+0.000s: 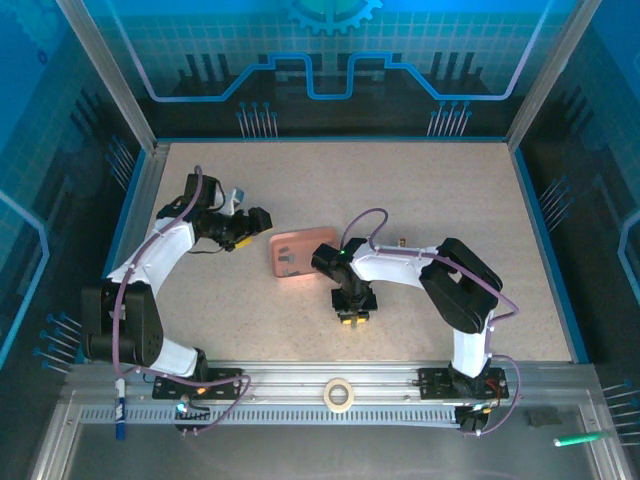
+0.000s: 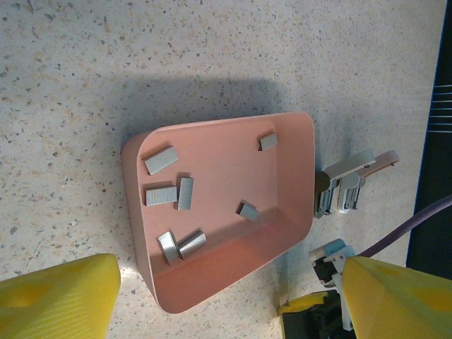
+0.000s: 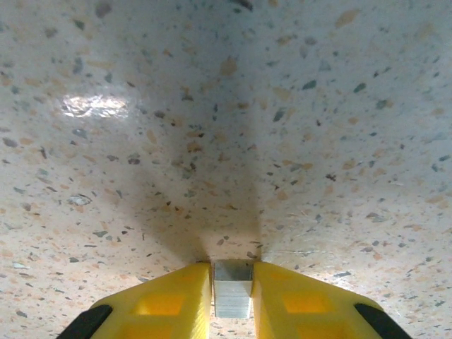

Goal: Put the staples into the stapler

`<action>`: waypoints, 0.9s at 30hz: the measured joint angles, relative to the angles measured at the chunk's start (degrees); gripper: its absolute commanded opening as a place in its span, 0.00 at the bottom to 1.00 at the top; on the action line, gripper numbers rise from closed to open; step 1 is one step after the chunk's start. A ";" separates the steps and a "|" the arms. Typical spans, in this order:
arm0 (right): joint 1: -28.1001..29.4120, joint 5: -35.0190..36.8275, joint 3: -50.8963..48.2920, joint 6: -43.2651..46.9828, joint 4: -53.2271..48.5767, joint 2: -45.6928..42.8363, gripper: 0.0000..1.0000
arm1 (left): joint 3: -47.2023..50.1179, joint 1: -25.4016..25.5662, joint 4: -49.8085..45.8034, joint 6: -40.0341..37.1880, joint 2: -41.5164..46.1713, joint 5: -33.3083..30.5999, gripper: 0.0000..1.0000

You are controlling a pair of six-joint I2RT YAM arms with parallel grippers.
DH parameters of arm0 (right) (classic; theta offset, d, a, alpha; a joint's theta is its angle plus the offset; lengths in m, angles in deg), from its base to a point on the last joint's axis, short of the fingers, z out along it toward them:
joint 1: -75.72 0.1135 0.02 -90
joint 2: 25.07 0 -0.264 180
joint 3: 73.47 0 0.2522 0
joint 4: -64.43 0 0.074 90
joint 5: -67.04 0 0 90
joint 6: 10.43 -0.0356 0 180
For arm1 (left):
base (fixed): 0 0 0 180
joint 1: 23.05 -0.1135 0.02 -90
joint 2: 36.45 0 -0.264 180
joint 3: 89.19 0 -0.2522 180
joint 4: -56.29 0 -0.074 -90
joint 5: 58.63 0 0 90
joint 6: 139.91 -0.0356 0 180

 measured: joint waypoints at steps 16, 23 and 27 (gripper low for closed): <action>0.37 5.11 -2.29 -2.36 4.42 -4.83 0.21 | -1.62 0.22 0.87 -0.07 -2.80 0.39 0.83; 0.20 9.90 -4.09 -2.78 8.48 -10.45 0.22 | -2.86 1.86 2.29 -0.24 -4.42 0.39 0.83; -0.83 11.39 -5.01 -2.38 9.75 -12.63 0.22 | -3.54 4.22 4.04 -0.04 -4.72 -0.04 0.83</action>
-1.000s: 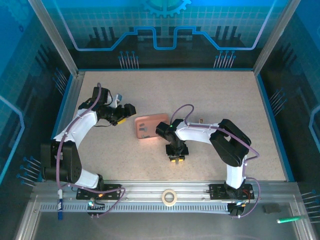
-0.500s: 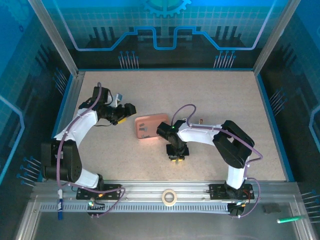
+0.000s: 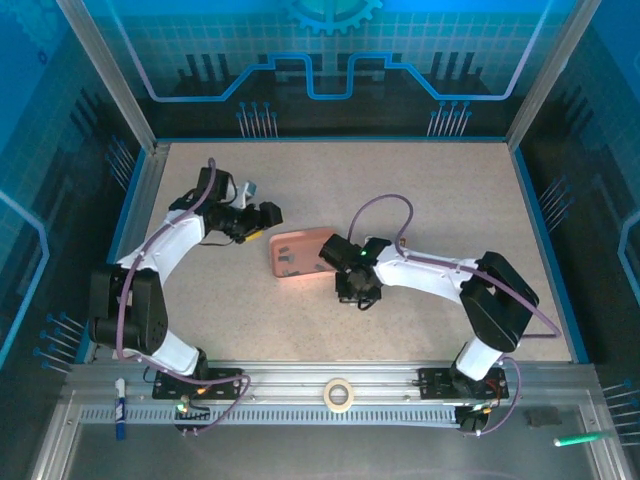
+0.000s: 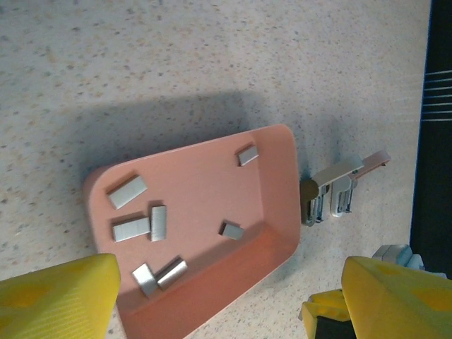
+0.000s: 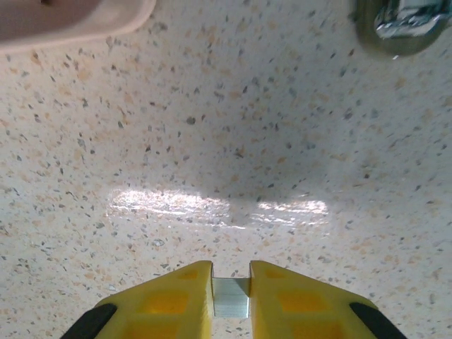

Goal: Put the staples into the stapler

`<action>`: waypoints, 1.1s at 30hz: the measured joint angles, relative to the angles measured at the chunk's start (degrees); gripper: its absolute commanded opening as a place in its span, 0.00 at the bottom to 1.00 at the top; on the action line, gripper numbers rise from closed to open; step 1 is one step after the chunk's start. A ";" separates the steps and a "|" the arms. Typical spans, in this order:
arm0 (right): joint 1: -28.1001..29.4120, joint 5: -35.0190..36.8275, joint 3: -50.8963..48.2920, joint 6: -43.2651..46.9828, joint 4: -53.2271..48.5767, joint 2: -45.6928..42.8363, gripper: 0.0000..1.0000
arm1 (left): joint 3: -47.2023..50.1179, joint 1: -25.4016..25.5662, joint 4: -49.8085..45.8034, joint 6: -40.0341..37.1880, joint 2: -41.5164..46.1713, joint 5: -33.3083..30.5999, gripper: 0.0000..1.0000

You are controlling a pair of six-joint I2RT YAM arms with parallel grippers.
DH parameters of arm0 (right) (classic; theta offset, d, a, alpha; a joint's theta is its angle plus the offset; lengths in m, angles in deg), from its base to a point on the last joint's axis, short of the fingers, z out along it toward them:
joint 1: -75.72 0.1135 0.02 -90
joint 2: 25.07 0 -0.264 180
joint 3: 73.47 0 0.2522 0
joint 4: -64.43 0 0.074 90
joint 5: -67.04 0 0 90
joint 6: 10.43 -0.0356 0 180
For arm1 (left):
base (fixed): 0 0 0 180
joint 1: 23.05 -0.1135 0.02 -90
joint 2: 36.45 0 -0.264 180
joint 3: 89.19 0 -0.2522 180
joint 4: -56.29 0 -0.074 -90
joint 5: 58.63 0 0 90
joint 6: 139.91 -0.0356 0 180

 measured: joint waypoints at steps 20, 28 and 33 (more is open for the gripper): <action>-20.22 0.59 -17.73 17.97 15.72 -20.41 0.21 | -6.47 16.61 18.95 -11.52 -10.73 -5.18 0.82; -23.04 1.70 -18.58 21.29 19.98 -19.96 0.21 | -4.87 16.68 25.73 -13.73 -11.06 -3.76 0.82; -23.19 2.78 -18.73 22.38 21.31 -20.11 0.22 | 0.04 16.68 30.49 -14.47 -9.44 -2.73 0.82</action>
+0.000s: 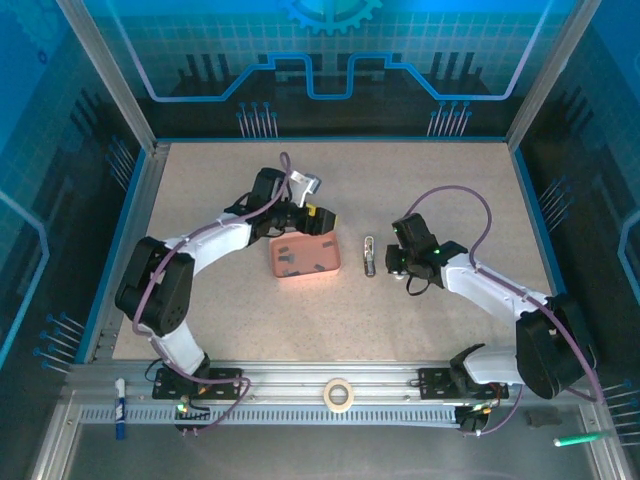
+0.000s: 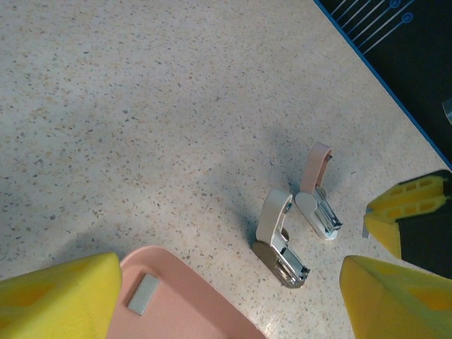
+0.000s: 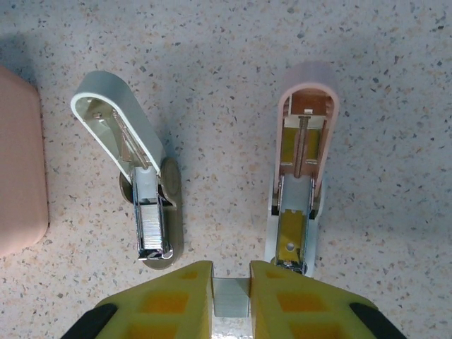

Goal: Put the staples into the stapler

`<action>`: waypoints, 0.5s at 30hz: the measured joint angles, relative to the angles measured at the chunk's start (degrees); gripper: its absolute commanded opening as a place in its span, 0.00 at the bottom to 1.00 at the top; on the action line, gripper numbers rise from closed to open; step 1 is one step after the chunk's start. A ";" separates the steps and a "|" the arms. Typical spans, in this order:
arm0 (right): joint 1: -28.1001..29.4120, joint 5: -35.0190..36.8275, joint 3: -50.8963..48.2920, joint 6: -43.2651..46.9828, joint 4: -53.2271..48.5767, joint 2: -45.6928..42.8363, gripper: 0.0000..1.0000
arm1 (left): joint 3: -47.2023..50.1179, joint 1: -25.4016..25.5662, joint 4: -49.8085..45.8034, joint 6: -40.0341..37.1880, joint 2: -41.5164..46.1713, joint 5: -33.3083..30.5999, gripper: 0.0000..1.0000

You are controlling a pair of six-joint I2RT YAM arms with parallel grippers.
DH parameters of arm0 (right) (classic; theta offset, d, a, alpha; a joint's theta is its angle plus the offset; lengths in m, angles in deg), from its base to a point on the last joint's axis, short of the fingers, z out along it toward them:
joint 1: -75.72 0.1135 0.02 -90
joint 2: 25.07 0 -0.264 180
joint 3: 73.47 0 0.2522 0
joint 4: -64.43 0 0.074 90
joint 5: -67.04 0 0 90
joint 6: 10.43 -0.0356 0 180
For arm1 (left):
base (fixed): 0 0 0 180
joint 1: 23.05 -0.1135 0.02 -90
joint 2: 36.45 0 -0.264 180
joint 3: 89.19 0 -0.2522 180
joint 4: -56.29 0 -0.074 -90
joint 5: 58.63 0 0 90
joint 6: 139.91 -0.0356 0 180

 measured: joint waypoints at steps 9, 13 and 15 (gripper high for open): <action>-3.02 1.07 -3.06 1.01 0.98 -2.80 0.22 | 4.33 0.04 7.08 -2.51 1.55 2.12 0.82; -4.17 1.18 -5.03 1.01 0.94 -3.48 0.22 | 4.50 0.04 8.81 -3.15 1.55 2.36 0.82; -4.57 1.01 -5.64 0.98 0.87 -3.78 0.22 | 4.55 0.04 9.11 -3.58 1.55 2.60 0.82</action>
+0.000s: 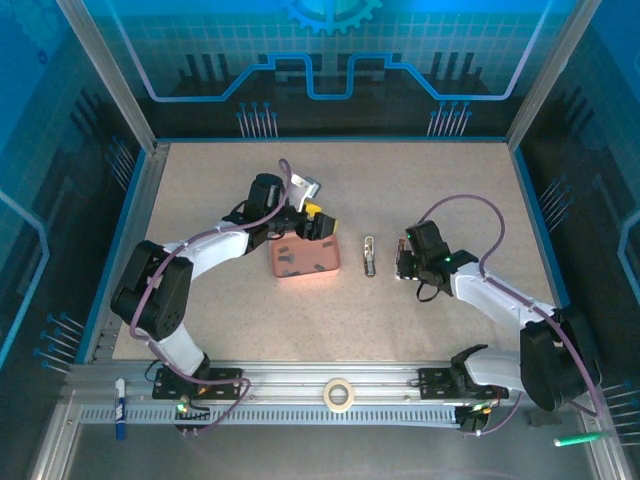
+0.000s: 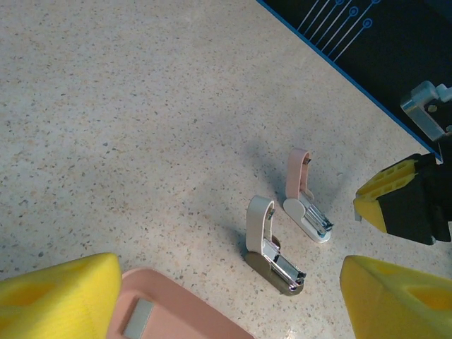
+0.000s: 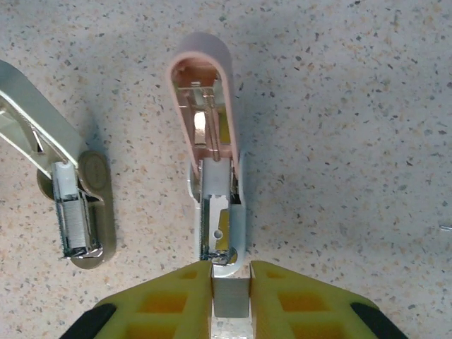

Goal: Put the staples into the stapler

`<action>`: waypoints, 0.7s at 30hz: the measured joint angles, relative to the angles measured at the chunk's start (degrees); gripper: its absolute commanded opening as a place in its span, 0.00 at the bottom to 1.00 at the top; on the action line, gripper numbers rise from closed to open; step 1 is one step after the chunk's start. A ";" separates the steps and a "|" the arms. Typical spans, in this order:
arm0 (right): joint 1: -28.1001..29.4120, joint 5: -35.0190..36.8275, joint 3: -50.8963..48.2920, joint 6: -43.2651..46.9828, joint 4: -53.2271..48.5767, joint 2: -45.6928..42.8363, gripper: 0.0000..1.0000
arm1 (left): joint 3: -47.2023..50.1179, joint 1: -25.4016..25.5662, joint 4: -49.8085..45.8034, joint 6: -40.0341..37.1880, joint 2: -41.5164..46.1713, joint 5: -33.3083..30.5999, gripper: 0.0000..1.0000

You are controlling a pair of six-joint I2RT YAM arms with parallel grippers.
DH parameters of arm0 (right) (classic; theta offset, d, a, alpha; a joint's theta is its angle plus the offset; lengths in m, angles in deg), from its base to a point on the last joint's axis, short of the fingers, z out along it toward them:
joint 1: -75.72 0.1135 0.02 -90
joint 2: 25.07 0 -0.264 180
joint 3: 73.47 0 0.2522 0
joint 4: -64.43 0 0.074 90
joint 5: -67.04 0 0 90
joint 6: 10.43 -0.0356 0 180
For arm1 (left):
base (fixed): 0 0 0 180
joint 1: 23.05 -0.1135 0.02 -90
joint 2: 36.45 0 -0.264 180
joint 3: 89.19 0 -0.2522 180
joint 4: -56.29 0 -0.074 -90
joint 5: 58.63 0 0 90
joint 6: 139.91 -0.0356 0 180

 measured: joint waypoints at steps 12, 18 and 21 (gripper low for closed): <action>-0.87 -1.86 -0.02 0.07 1.73 0.98 0.22 | 0.02 0.00 1.33 0.02 -0.07 0.61 0.82; -1.03 -2.95 0.87 0.52 2.40 4.17 0.22 | 0.02 0.00 1.31 0.02 -0.07 0.61 0.82; -1.03 -3.13 0.90 0.68 2.89 4.61 0.22 | 0.02 0.00 1.29 0.02 -0.07 0.61 0.82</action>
